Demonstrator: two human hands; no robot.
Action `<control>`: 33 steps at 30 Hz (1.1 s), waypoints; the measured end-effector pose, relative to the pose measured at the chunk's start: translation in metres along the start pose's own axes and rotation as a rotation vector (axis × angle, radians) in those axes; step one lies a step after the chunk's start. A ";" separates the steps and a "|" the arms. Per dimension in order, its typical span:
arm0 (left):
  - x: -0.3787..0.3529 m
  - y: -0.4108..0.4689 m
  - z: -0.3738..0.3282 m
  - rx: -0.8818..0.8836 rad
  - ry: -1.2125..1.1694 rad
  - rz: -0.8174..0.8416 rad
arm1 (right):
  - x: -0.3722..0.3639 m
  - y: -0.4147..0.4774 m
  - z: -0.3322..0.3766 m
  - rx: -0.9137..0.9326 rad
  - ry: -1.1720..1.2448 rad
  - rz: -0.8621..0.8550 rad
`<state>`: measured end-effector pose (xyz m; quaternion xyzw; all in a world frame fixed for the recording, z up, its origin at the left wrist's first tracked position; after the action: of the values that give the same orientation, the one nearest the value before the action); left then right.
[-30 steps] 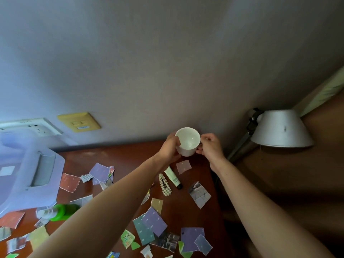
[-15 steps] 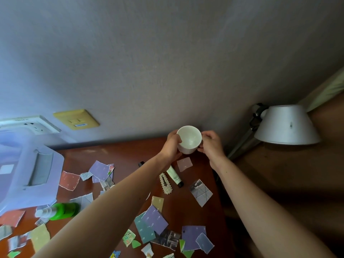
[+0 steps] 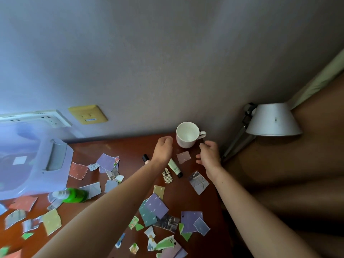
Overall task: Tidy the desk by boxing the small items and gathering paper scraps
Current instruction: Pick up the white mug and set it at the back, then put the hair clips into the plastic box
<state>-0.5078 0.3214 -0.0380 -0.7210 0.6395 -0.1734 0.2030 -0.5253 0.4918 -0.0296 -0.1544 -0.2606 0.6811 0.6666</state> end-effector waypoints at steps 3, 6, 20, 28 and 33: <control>0.010 -0.022 0.007 0.014 -0.056 -0.044 | -0.009 -0.021 -0.011 -0.024 -0.056 0.075; 0.022 -0.046 0.016 0.024 -0.055 -0.061 | -0.017 -0.043 -0.017 -0.003 -0.093 0.114; 0.047 -0.097 0.032 0.049 -0.035 -0.019 | -0.042 -0.070 -0.032 0.092 -0.302 0.188; 0.046 -0.066 0.047 0.063 0.297 0.027 | -0.047 -0.035 -0.038 0.095 -0.521 0.196; 0.037 -0.048 0.042 -0.067 0.765 0.002 | -0.059 -0.013 -0.043 0.165 -0.693 0.232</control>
<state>-0.4410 0.2920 -0.0498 -0.6100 0.6749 -0.4087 -0.0737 -0.4866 0.4392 -0.0651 0.1111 -0.3956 0.7827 0.4675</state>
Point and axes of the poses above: each hand's wrist, its own y-axis towards the middle knuckle, its own x-axis out of the back of the hand, z = x × y, the point moved 7 cm from there along y, towards the middle knuckle, and after that the axes turned 10 degrees about z, right-handed, at the moved point
